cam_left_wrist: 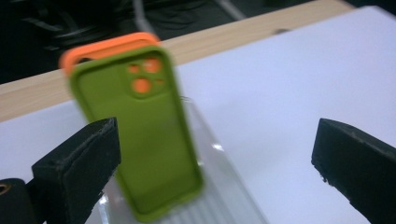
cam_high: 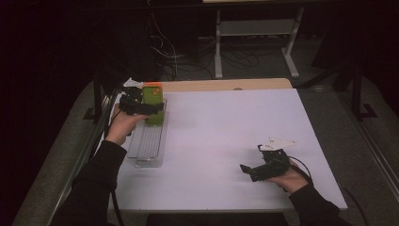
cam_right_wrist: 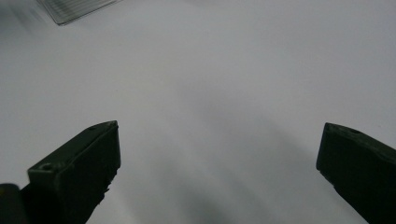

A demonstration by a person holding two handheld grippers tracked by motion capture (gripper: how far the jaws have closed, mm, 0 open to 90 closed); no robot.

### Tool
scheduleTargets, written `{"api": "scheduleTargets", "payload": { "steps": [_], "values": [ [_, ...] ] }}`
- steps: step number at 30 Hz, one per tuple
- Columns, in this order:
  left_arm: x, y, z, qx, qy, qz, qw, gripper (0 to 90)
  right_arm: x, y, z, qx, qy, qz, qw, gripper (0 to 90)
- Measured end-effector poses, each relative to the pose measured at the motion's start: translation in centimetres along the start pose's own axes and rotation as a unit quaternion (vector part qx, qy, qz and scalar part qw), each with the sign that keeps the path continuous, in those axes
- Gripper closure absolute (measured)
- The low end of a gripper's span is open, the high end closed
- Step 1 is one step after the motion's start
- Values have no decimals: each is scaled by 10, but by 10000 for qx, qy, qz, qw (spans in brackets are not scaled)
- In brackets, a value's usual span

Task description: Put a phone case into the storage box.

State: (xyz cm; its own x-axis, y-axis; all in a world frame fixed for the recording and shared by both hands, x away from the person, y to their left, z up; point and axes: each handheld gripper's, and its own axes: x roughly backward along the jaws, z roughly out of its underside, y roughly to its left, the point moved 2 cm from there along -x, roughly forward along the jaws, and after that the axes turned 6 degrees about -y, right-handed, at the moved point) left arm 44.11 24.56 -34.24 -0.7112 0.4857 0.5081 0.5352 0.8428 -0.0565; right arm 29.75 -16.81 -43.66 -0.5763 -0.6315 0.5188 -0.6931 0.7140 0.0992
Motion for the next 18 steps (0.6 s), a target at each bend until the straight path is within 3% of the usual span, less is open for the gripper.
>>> {"api": "scheduleTargets", "payload": {
  "steps": [4, 8, 15, 18],
  "values": [
    [15, -13, 7, -214, -34, 388, 9990, 7, 1, -1, -1, 31, -21, 22, 10000, 0],
    [30, -31, 21, -306, -178, 856, 9957, 7, 2, 0, -1, 53, -12, 20, 10000, 0],
    [49, -54, 52, -438, -374, 1324, 9895, 7, 4, 0, -1, 85, -27, 12, 10000, 0],
    [55, -61, 68, -503, -342, 1406, 9882, 7, 5, 0, -2, 94, -64, 0, 9999, 0]
  ]
}}
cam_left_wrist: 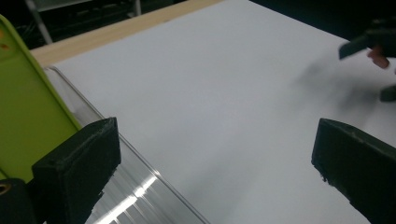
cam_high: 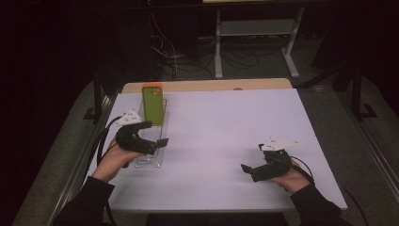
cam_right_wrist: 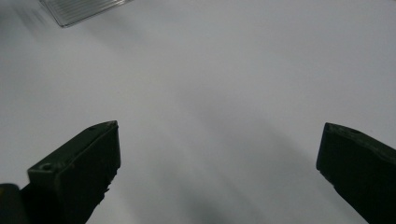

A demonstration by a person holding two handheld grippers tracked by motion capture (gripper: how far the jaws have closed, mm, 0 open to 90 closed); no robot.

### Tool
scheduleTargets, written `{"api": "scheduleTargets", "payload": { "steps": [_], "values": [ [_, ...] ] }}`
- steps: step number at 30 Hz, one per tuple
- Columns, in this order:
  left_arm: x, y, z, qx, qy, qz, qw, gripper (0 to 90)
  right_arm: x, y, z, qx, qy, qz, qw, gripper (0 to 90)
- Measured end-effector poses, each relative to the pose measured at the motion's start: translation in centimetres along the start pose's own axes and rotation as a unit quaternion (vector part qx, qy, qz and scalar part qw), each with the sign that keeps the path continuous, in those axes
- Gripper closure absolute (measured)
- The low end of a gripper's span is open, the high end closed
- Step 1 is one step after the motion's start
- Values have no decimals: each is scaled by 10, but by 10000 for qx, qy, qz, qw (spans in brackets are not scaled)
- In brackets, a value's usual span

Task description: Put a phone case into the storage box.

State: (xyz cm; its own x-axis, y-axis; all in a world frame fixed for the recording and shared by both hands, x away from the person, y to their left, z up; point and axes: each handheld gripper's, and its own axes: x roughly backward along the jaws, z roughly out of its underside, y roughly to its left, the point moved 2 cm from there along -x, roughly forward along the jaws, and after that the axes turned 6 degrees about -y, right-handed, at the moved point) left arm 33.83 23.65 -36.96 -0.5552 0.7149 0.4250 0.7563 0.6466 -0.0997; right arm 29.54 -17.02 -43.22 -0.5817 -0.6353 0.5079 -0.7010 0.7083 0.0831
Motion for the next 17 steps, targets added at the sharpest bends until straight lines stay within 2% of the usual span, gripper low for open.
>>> {"api": "scheduleTargets", "payload": {
  "steps": [2, 8, 9, 17],
  "values": [
    [0, -4, 9, 7, -26, -3, 10000, 7, 0, 0, 0, 26, -9, 4, 10000, 0],
    [-1, -11, 32, 6, 229, 81, 9997, 8, 1, 1, -1, 31, -21, 0, 10000, 0],
    [-1, -11, 33, -14, 243, 103, 9996, 7, 2, 0, -2, 104, -38, 15, 9999, 0],
    [0, -13, 37, -45, 290, 132, 9995, 8, 4, 0, -3, 105, -108, 9, 9999, 0]
  ]
}}
